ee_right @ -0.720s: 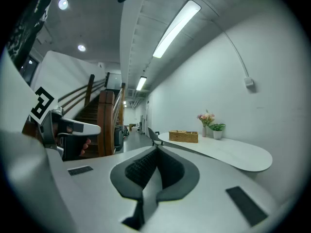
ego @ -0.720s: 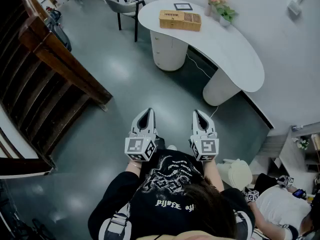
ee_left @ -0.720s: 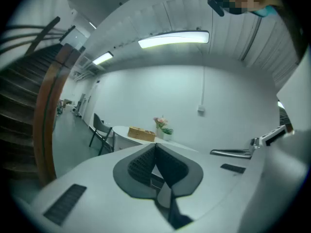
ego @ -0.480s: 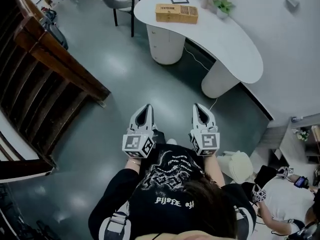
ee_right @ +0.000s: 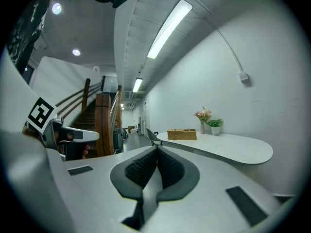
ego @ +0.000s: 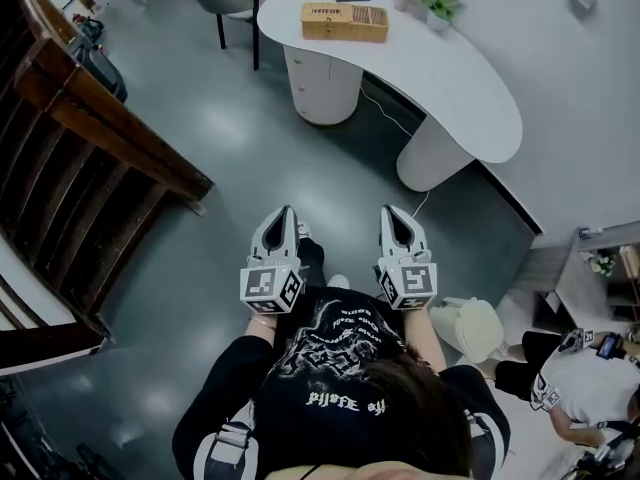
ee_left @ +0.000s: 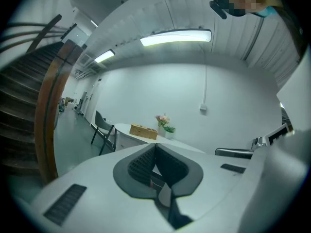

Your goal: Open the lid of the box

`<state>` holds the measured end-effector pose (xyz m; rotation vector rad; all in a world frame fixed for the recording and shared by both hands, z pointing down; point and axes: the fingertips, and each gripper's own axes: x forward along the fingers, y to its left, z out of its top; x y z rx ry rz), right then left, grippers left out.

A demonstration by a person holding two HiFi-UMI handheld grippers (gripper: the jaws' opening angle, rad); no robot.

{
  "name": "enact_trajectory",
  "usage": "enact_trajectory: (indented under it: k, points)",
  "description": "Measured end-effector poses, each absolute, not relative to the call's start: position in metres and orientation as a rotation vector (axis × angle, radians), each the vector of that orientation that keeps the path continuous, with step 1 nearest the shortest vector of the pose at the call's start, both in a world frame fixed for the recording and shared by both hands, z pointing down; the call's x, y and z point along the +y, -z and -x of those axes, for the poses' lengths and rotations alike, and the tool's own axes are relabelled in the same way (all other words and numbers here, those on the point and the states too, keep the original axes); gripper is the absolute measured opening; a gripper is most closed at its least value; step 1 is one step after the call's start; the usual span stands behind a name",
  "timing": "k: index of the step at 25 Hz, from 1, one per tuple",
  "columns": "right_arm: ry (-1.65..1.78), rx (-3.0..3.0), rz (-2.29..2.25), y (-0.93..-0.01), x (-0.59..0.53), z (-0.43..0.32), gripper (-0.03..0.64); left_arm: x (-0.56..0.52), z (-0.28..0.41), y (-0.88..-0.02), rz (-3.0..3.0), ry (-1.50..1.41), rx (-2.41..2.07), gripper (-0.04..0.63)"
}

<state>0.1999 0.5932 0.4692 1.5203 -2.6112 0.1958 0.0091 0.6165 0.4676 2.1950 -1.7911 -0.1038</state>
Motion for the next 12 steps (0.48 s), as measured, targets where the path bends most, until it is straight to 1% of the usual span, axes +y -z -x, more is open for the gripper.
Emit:
enact_trajectory:
  k: [4, 8, 12]
  points:
    - [-0.236, -2.610, -1.504, -0.478, 0.581, -0.195, 0.026, 0.595, -0.009, -0.475, -2.206, 0.103, -1.760, 0.021]
    - [-0.225, -2.566, -1.515, -0.484, 0.559, -0.193, 0.025, 0.571, -0.013, -0.475, -2.257, 0.155, -1.635, 0.023]
    - [-0.222, -2.558, -1.504, -0.485, 0.529, -0.187, 0.026, 0.537, -0.006, -0.480, -2.256, 0.124, -1.645, 0.022]
